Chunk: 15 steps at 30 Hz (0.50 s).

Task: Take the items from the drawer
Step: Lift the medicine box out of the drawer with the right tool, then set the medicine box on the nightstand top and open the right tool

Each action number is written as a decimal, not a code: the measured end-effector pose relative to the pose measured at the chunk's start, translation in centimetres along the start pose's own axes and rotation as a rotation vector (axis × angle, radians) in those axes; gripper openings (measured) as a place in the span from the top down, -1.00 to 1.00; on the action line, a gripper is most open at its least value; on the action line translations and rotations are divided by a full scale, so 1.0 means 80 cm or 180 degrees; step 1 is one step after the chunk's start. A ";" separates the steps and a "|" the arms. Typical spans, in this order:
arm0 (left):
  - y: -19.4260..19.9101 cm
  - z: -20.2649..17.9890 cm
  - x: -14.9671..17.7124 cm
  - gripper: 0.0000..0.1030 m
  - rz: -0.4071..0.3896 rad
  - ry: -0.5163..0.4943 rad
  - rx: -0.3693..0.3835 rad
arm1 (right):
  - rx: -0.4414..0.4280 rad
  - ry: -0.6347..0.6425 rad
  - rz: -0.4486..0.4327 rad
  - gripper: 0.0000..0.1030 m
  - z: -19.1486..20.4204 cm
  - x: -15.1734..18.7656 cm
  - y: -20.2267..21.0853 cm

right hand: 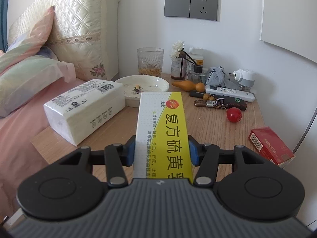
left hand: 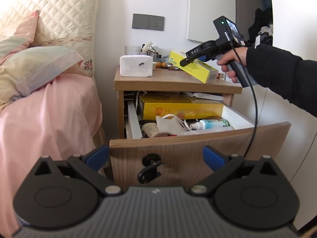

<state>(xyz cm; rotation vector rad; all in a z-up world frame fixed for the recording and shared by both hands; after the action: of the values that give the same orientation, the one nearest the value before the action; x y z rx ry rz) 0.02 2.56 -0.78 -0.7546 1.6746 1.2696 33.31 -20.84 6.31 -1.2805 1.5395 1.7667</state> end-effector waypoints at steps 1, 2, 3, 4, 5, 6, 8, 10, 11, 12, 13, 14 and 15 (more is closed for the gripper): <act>0.000 0.001 0.000 -0.99 0.0008 0.0009 -0.0010 | -0.0003 -0.0012 0.0019 -0.07 -0.001 0.001 -0.004; -0.001 0.002 0.000 -0.99 0.0015 0.0018 -0.0020 | -0.0005 -0.0024 0.0037 -0.07 -0.001 0.002 -0.007; -0.001 0.002 0.000 -0.99 0.0021 0.0027 -0.0027 | 0.0006 -0.0030 0.0056 -0.07 -0.002 0.002 -0.010; 0.000 0.003 0.000 -0.99 0.0024 0.0033 -0.0027 | 0.0012 -0.0036 0.0074 -0.07 -0.003 0.003 -0.013; 0.000 0.003 0.000 -0.99 0.0023 0.0032 -0.0026 | 0.0008 -0.0053 0.0086 -0.07 -0.004 0.004 -0.016; -0.001 0.003 0.000 -0.99 0.0028 0.0037 -0.0022 | 0.0010 -0.0070 0.0096 -0.07 -0.004 0.005 -0.017; -0.001 0.004 0.001 -0.99 0.0045 0.0056 -0.0008 | 0.0010 -0.0107 0.0114 -0.07 -0.006 0.008 -0.021; -0.002 0.005 0.001 -0.99 0.0061 0.0078 -0.0009 | -0.0007 -0.0126 0.0107 -0.07 -0.008 0.009 -0.021; -0.002 0.006 0.002 -0.99 0.0066 0.0093 -0.0011 | -0.0005 -0.0116 0.0112 -0.07 -0.008 0.009 -0.021; -0.002 0.006 0.002 -0.99 0.0071 0.0107 -0.0013 | -0.0001 -0.0110 0.0117 -0.08 -0.007 0.008 -0.022; -0.003 0.007 0.002 -0.99 0.0079 0.0129 -0.0012 | 0.0008 -0.0106 0.0126 -0.09 -0.007 0.008 -0.022; -0.003 0.008 0.003 -0.99 0.0094 0.0162 -0.0005 | 0.0008 -0.0118 0.0125 -0.09 -0.007 0.008 -0.022; -0.004 0.008 0.004 -0.99 0.0109 0.0188 -0.0001 | 0.0008 -0.0131 0.0124 -0.09 -0.007 0.008 -0.023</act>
<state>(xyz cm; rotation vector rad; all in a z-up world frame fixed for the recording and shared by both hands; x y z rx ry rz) 0.34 3.13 -1.27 -0.7733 1.7415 1.2823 34.73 -21.04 4.91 -1.2134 1.5532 1.8034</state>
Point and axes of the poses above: each gripper's, at about its wrist camera, not at the fingertips, and y roughly against the way its jaws point, z to its left, x to its underside, the point moved 3 cm from there along -y, roughly the way its jaws point, and after that the axes turned 6 degrees about x, right-handed, at the moved point
